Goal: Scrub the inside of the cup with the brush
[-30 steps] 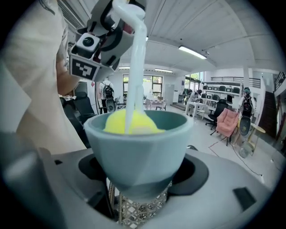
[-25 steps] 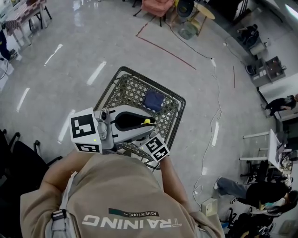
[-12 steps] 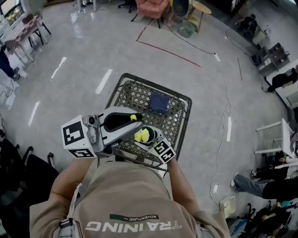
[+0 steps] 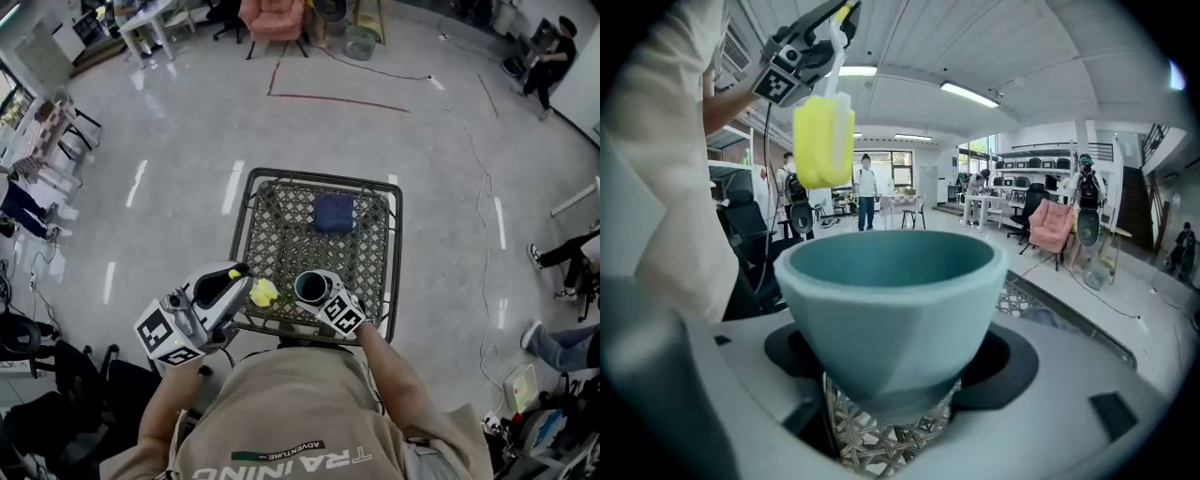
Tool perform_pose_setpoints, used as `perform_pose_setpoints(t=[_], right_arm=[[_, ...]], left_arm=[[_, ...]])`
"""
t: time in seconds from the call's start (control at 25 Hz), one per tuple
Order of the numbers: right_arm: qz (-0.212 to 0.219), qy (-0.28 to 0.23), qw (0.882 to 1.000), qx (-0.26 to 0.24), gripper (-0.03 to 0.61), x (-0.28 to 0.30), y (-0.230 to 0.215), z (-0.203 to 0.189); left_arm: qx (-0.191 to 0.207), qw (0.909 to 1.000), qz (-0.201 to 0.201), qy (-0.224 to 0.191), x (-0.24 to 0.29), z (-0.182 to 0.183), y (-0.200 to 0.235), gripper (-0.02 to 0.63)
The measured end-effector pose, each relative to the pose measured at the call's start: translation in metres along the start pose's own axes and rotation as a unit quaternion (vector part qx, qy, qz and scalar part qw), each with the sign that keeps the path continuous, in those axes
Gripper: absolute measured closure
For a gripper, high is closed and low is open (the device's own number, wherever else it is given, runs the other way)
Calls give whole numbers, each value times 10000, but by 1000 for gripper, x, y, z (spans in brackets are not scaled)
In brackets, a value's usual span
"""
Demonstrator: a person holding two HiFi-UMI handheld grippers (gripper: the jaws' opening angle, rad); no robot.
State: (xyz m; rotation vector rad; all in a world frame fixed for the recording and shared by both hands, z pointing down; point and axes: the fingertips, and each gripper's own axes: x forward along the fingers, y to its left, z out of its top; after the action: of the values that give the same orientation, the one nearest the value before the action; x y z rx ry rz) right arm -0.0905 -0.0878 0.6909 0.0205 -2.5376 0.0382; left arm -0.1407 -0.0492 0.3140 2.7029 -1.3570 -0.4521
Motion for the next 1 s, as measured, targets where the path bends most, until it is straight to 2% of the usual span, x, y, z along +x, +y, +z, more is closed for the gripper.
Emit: perform_pose_setpoints(t=[0.28, 0.6, 0.76, 1.0], right_arm=[[-201, 53, 9994, 271, 189, 23, -18, -40], [-333, -113, 9989, 317, 189, 73, -55, -45], [-274, -131, 9992, 250, 189, 88, -57, -45], [-336, -99, 9988, 341, 189, 105, -63, -56]], left_arm=[[-120, 9971, 730, 162, -16, -46, 13, 558], [-61, 9894, 1408, 359, -46, -59, 27, 558], [-114, 9871, 1545, 391, -57, -63, 34, 558], [-226, 9871, 1501, 504, -56, -74, 41, 558]])
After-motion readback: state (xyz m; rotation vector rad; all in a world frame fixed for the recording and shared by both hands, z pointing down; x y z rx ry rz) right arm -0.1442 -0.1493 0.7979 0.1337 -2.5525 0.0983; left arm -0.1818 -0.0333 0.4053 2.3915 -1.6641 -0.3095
